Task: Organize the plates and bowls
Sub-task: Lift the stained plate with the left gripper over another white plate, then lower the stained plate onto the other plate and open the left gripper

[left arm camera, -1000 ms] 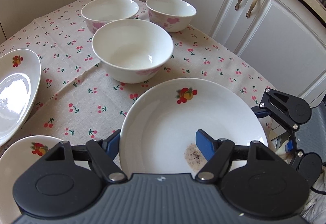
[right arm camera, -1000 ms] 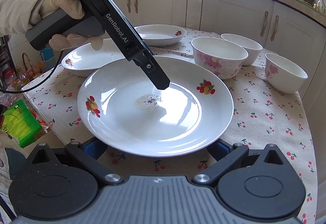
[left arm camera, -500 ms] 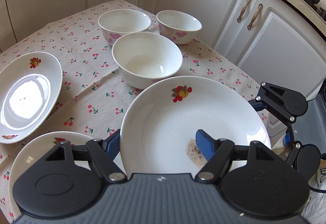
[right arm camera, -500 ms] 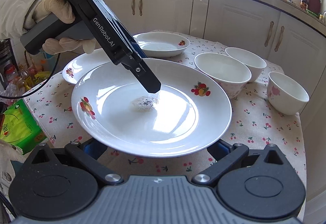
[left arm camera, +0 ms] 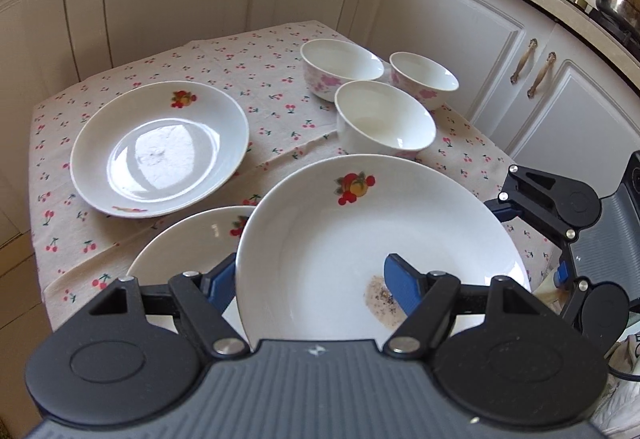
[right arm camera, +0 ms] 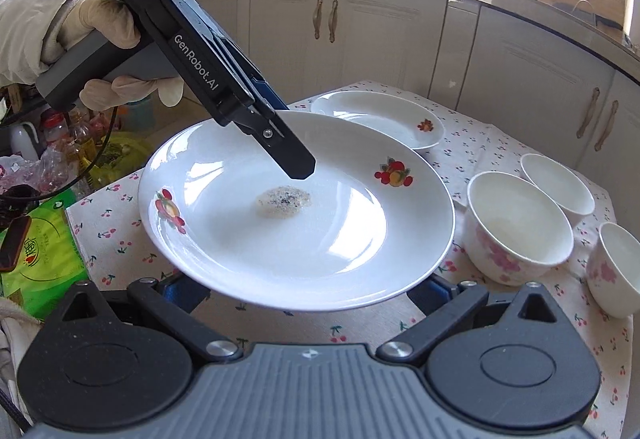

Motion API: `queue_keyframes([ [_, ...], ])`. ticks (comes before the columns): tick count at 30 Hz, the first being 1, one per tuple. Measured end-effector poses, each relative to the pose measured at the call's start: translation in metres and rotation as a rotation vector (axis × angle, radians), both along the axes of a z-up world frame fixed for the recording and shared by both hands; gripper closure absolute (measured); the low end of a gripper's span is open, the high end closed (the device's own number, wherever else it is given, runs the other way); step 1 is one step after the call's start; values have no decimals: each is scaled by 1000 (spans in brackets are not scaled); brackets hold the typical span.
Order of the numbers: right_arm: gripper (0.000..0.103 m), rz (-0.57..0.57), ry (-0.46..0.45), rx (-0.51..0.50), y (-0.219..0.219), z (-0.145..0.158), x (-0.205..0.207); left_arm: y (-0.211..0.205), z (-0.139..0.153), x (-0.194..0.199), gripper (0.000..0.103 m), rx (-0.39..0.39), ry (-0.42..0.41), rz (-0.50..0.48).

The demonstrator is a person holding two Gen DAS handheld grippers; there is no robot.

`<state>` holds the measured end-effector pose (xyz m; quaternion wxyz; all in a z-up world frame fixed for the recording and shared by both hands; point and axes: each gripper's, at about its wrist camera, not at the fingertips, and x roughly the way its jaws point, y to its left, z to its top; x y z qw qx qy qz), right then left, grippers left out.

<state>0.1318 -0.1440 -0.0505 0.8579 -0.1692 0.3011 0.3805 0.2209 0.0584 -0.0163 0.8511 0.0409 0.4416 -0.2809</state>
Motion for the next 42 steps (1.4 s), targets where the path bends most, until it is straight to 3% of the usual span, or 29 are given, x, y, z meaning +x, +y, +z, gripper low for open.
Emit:
queue_keyframes([
  [14,0,78,45,-41,48,-12,19,48,-20,0,28,-36,38,99],
  [25,0,78,65,-68,54,-12,22,54,-28,7,28,-52,62,102],
  [42,0,90,75,-92,60,-15,27,56,-34,15,27,-10,104,124],
])
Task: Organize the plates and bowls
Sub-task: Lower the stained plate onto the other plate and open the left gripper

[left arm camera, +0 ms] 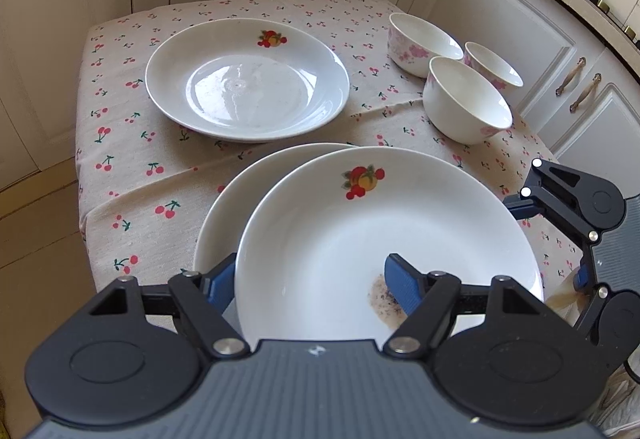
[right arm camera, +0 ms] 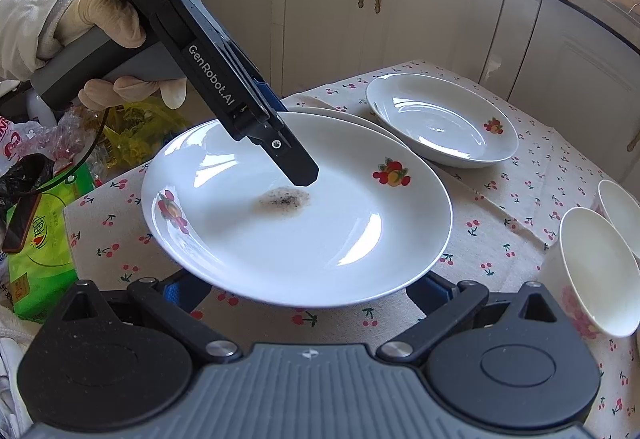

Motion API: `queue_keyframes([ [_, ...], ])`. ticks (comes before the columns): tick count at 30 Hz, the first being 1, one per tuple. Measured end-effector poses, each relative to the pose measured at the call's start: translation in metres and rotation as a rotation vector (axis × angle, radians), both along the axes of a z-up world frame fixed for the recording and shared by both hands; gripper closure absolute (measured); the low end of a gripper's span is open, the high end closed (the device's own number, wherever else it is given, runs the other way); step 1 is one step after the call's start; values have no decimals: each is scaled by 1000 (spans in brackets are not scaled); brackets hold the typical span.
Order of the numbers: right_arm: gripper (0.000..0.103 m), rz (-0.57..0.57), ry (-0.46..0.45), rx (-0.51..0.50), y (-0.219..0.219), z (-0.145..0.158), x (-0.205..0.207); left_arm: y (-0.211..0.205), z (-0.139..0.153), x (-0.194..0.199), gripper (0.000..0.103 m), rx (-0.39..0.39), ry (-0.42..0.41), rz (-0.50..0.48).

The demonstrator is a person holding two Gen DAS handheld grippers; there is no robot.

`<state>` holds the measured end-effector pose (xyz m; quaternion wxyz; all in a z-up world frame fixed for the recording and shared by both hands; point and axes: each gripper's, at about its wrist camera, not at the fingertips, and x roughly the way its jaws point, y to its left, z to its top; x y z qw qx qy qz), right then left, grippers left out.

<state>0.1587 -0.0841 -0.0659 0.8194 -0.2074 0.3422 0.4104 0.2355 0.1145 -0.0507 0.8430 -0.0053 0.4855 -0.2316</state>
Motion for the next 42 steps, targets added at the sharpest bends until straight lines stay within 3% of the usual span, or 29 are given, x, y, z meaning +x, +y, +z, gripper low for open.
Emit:
queue_keyframes([
  [24,0,-35,-22,2,0,7,-8,10,11,-19,25,19,0,43],
  [42,0,-74,-17,21,-3,8,-11,15,12,-31,21,74,-25,71],
])
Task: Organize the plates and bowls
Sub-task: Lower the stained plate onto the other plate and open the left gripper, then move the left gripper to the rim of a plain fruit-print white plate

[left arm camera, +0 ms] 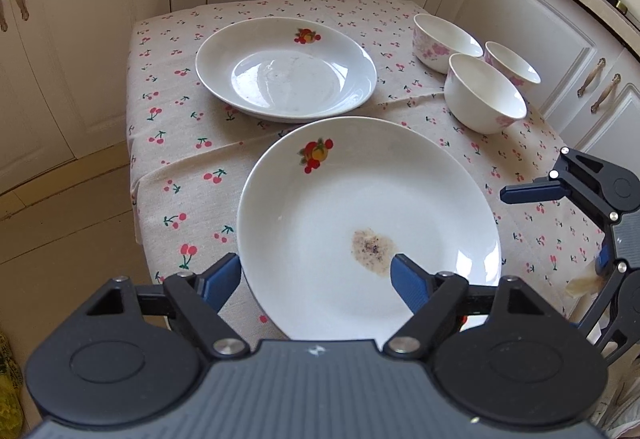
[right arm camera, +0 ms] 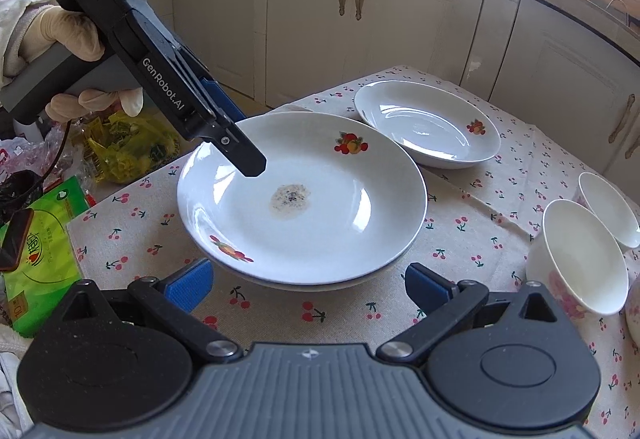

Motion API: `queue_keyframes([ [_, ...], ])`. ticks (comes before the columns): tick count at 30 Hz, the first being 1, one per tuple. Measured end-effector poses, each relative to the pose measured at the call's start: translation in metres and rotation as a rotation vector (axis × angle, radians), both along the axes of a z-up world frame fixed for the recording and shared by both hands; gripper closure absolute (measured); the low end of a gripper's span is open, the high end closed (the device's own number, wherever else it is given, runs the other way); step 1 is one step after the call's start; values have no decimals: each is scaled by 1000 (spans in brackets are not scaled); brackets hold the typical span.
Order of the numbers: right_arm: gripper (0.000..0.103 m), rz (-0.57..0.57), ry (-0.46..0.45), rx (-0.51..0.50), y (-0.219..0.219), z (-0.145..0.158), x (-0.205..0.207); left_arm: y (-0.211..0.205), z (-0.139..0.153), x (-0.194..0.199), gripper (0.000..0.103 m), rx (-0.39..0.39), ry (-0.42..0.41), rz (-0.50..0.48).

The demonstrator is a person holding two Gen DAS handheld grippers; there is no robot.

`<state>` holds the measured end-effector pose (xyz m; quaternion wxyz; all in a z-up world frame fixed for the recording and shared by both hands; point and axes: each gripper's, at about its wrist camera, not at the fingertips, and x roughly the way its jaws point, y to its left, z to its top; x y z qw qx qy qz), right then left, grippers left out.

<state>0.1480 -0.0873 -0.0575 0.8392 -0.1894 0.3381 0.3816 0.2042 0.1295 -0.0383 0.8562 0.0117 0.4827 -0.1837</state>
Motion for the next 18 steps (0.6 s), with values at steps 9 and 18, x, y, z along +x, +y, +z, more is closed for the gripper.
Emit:
queue_keyframes([
  [9,0,-27,-19,10,-12,5,-5,-6,8,-10,17,18,-91,6],
  [18,0,-56,-67,43,-24,18,-9,-15,19,-15,4,74,-190,18],
])
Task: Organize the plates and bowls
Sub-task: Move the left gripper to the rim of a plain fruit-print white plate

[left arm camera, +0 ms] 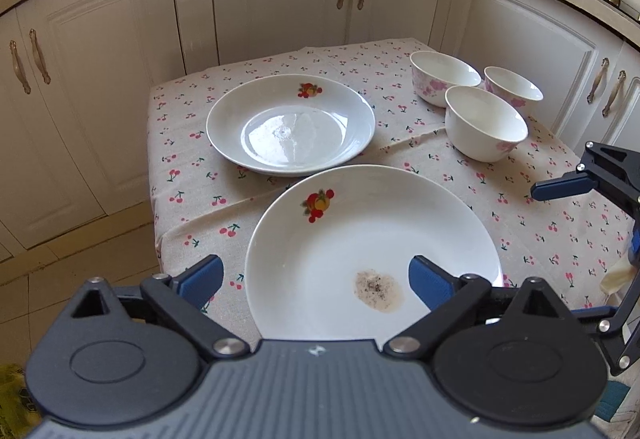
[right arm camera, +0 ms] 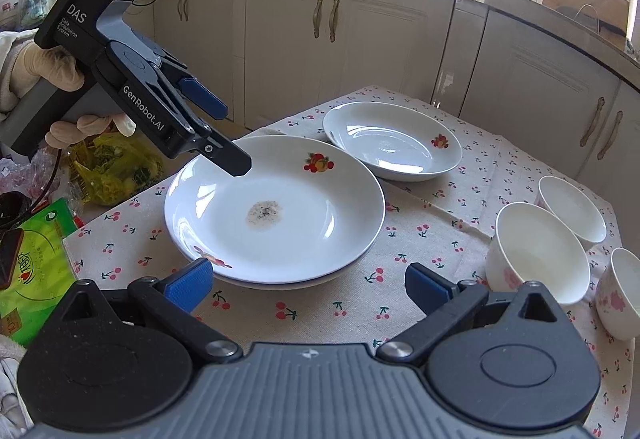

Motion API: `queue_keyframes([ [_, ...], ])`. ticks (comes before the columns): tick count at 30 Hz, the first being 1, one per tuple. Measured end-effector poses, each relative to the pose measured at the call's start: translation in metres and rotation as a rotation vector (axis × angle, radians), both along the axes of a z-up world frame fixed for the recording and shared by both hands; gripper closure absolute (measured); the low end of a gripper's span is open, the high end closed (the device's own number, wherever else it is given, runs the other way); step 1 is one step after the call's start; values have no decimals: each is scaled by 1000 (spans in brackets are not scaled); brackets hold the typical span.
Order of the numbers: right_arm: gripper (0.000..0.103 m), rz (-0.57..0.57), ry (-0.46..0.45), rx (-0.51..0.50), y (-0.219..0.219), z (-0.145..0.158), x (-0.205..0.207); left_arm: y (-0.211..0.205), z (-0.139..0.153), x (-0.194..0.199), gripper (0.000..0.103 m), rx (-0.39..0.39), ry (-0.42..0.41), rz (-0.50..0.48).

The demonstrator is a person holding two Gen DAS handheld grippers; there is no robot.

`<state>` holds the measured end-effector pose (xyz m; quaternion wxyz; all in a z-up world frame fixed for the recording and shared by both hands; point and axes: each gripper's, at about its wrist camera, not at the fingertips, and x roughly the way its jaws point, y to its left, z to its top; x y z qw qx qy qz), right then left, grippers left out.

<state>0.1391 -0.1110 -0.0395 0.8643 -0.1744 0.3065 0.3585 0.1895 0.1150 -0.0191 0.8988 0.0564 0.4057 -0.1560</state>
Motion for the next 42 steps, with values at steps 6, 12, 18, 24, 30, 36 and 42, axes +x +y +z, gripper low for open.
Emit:
queue_keyframes([
  [6,0,-11,-20,12,-6,6,1,-3,6,-1,1,-22,-52,10],
  [12,0,-17,-51,11,-10,13,6,-11,9,-2,1,5,-112,-14],
  [18,0,-31,-85,23,-13,25,22,-17,9,-4,1,35,-217,-68],
  [24,0,-10,-123,6,-10,32,41,-4,8,21,1,-41,-113,-52],
  [30,0,32,-150,-18,-8,38,74,5,10,49,1,-31,-128,-35],
  [36,0,44,-105,-27,-5,34,117,13,10,89,1,-65,-123,-16],
  [42,0,65,-52,-63,1,24,153,14,1,125,1,-72,-114,-17],
])
